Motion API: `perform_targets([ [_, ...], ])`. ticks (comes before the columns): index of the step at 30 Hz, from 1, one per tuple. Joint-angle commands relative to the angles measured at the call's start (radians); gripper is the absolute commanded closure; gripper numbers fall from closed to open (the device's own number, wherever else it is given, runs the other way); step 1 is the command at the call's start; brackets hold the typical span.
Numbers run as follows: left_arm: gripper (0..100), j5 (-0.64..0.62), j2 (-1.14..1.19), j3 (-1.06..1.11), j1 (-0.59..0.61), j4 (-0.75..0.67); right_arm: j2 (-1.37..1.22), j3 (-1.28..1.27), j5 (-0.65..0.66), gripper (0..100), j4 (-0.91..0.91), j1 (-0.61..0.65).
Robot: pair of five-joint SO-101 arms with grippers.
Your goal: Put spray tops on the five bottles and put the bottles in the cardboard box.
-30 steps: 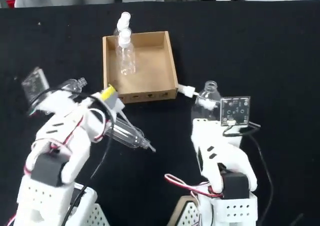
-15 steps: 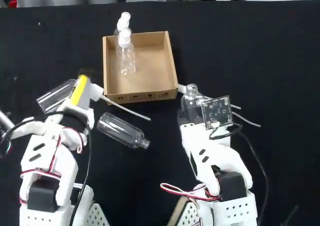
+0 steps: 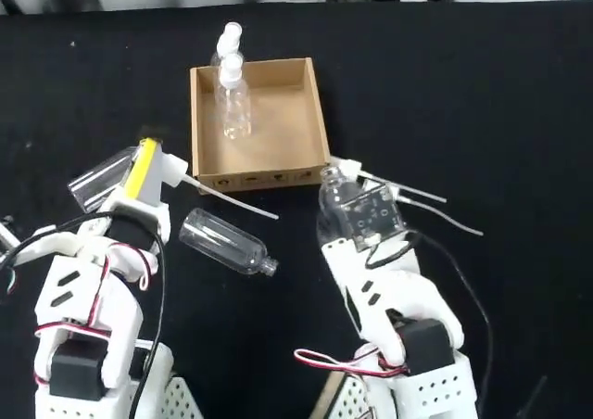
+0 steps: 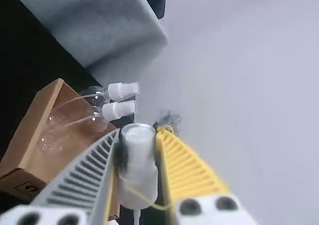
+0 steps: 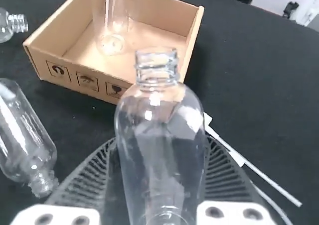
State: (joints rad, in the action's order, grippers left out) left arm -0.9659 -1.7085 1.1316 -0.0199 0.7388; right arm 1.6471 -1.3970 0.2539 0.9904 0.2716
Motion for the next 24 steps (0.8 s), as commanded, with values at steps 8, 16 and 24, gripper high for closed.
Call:
perform_targets([
  [8, 97, -0.041, -0.008, -0.001, 0.008, -0.081, 0.061, -0.053, 0.150, 87.8, -0.051, 0.055],
  [16, 97, -0.043, -0.008, 0.074, 0.008, -0.189, 0.254, -0.142, 0.232, 87.9, -0.034, 0.074],
  [24, 97, -0.043, -0.008, 0.065, -0.002, -0.195, 0.255, -0.168, 0.244, 87.9, -0.035, 0.121],
])
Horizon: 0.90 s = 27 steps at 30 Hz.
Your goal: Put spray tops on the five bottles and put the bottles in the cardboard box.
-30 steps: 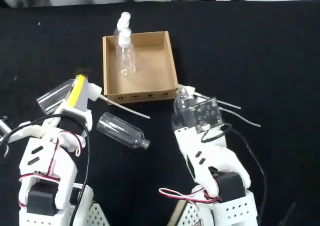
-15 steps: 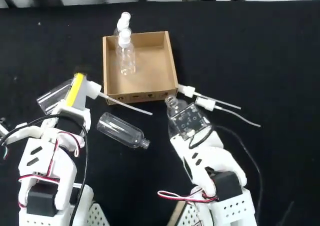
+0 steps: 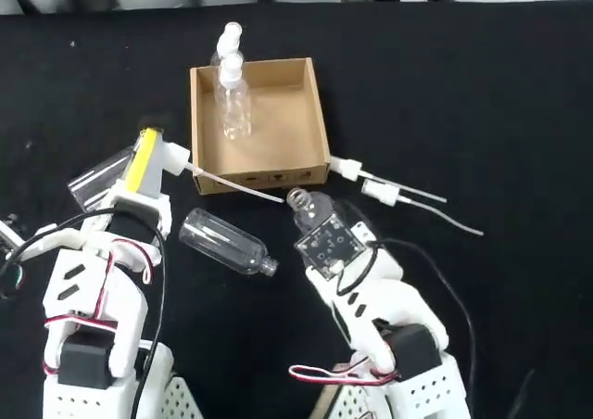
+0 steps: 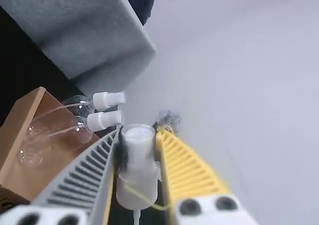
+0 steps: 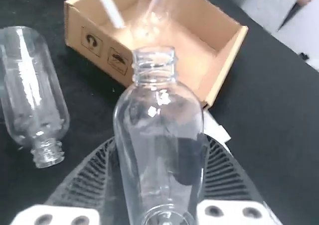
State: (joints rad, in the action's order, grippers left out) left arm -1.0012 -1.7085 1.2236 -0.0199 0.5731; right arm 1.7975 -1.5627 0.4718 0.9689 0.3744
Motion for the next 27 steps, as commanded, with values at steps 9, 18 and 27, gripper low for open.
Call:
perform_targets([
  [9, 97, -0.003, -0.008, -0.019, -0.002, -0.029, 0.105, -0.005, 0.028, 87.9, -0.014, 0.060],
  [18, 97, 0.002, -0.003, 0.039, -0.002, -0.081, 0.105, -0.005, 0.025, 87.9, -0.026, 0.061],
  [27, 97, 0.040, -0.008, 0.113, -0.019, -0.173, 0.105, -0.005, 0.020, 87.9, -0.026, 0.061],
])
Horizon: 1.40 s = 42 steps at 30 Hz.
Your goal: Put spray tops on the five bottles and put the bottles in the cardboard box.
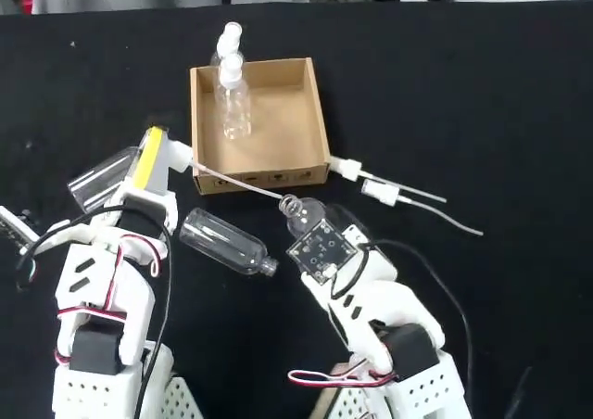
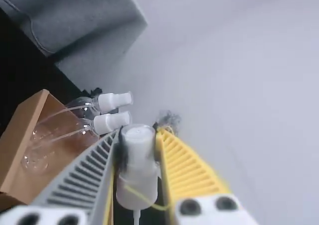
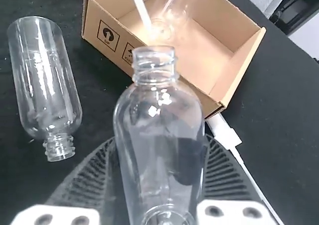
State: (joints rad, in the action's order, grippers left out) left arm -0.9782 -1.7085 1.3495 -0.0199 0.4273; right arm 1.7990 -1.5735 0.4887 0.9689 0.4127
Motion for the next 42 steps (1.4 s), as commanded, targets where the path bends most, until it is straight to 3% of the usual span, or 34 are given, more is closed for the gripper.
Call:
perform_targets([
  [1, 97, 0.018, -0.008, -0.010, -0.036, -0.026, 0.104, 0.005, 0.002, 87.9, -0.026, 0.023],
  [7, 97, 0.020, -0.008, -0.021, -0.107, 0.037, 0.104, 0.004, 0.002, 87.9, -0.026, 0.023],
  [20, 97, 0.098, -0.006, 0.030, -0.226, 0.037, 0.104, 0.004, 0.000, 87.9, -0.020, 0.020],
  [25, 97, 0.098, 0.000, 0.050, -0.297, 0.035, 0.104, 0.004, -0.071, 87.9, -0.026, 0.017],
  [42, 97, 0.098, 0.000, 0.093, -0.473, 0.028, 0.104, 0.004, -0.075, 87.9, -0.023, 0.021],
])
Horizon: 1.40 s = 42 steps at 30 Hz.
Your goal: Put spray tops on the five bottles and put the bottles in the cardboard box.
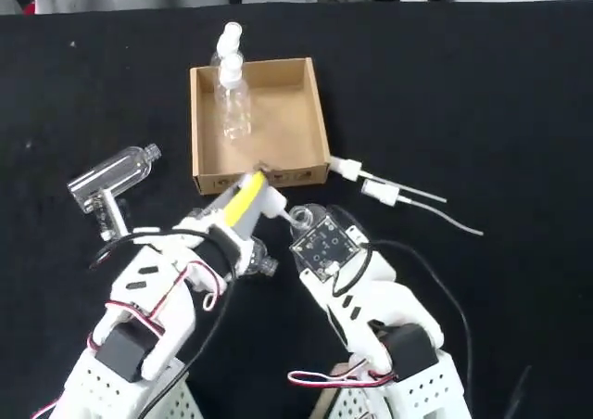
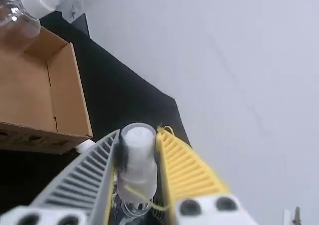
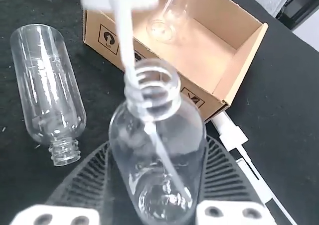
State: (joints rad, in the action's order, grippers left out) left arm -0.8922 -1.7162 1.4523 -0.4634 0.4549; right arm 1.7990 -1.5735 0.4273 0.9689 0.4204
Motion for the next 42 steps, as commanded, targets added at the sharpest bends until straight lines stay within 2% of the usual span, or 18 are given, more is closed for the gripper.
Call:
perform_targets([
  [1, 97, 0.012, 0.008, -0.010, -0.030, 0.000, 0.104, 0.004, -0.014, 87.9, -0.023, 0.014],
  [5, 97, 0.021, 0.008, -0.010, -0.030, 0.000, 0.104, 0.004, -0.006, 87.9, -0.020, 0.014],
  [9, 97, 0.101, 0.008, -0.010, -0.038, 0.008, 0.104, 0.004, -0.006, 87.9, -0.020, 0.015],
  [15, 97, 0.109, 0.000, -0.021, -0.038, 0.009, 0.104, -0.013, -0.006, 87.9, -0.026, 0.015],
  [22, 75, 0.109, 0.002, -0.021, -0.079, 0.015, 0.104, -0.018, -0.006, 87.9, -0.026, 0.015],
  [30, 79, 0.104, 0.000, -0.104, -0.120, 0.121, 0.105, -0.019, -0.006, 87.9, -0.026, 0.011],
  [37, 79, 0.029, -0.002, -0.128, -0.064, 0.106, 0.105, -0.021, -0.014, 87.9, -0.026, 0.009],
  [42, 79, -0.021, 0.000, -0.076, -0.073, 0.000, 0.105, -0.036, -0.009, 87.9, -0.034, 0.014],
])
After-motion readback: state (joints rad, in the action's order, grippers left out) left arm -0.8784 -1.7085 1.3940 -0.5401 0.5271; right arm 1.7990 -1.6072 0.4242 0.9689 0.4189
